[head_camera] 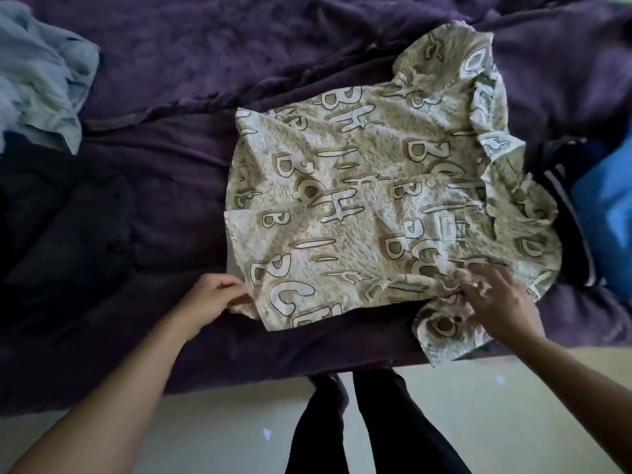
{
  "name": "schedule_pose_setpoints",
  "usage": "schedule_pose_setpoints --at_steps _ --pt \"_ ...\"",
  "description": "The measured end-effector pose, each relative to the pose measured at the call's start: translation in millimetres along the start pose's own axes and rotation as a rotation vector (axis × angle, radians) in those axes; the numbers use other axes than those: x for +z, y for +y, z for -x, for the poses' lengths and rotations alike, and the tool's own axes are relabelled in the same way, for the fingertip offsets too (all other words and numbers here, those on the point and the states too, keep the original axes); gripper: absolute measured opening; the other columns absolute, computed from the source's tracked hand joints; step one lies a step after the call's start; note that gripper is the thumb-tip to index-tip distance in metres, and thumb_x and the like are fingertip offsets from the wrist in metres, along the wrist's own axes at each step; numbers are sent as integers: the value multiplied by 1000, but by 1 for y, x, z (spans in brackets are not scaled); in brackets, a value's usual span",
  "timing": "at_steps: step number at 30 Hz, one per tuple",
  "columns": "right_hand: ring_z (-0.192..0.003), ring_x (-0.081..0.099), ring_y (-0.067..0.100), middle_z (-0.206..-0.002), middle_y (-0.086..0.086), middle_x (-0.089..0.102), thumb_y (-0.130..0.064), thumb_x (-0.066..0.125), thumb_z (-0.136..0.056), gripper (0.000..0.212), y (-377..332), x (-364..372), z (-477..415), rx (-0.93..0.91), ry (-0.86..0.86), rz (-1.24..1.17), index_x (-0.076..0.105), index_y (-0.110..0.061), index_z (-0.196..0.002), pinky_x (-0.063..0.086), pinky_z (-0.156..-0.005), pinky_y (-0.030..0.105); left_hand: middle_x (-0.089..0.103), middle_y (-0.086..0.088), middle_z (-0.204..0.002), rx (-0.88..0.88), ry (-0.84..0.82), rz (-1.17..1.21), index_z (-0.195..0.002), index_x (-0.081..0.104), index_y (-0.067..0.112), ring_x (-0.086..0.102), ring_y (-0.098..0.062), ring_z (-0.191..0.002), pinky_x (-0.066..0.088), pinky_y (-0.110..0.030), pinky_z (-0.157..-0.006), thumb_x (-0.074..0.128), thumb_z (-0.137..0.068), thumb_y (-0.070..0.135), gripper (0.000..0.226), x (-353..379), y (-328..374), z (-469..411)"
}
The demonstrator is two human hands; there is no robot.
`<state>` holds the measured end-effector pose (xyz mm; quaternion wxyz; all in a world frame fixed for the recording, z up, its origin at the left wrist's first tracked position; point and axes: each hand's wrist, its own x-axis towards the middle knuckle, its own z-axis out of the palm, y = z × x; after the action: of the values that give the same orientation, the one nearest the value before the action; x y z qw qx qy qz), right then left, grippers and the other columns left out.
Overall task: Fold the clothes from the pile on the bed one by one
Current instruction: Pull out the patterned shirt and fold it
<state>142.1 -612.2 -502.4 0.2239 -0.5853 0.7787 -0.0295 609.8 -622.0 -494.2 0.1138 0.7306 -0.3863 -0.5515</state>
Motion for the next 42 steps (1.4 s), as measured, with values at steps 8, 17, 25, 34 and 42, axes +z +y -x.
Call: schedule_pose_setpoints --at_steps 8,17,25,34,42 --pt "-144 24 22 -157 -1 26 -64 75 -64 110 8 22 65 -206 -350 205 24 -22 -152 23 -114 39 66 -7 -88 -195 404 696 -91 64 14 63 -21 -79 52 -28 -65 46 -96 22 20 6 12 -10" --pt "-85 65 36 -84 8 70 -24 65 -89 9 25 13 60 -119 -57 13 68 -18 -83 41 -65 36 59 -2 -63 -160 30 51 -63 61 13 50 -15 -63 37 -28 -60 72 -65 8 12 50 -30 20" --pt "-58 50 34 -57 11 52 -37 35 -75 26 62 -33 70 -10 98 -17 41 -20 -58 34 -57 34 55 -3 -58 -262 213 -493 -52 52 11 52 -24 -60 37 -29 -52 66 -74 12 26 23 -67 51" --pt "-75 66 39 -78 14 69 -12 58 -79 12 85 -38 98 -79 82 168 69 -7 -78 46 -65 41 55 -1 -116 540 62 -841 -117 62 21 51 -26 -108 45 -42 -90 74 -72 34 49 146 -7 50" --pt "-83 57 19 -90 -5 64 -26 36 -82 39 72 -63 65 -87 263 -147 68 -18 -102 40 -70 29 53 -1 -121 201 38 -822 -123 53 30 51 -23 -113 46 -37 -83 52 -89 54 42 176 -17 26"
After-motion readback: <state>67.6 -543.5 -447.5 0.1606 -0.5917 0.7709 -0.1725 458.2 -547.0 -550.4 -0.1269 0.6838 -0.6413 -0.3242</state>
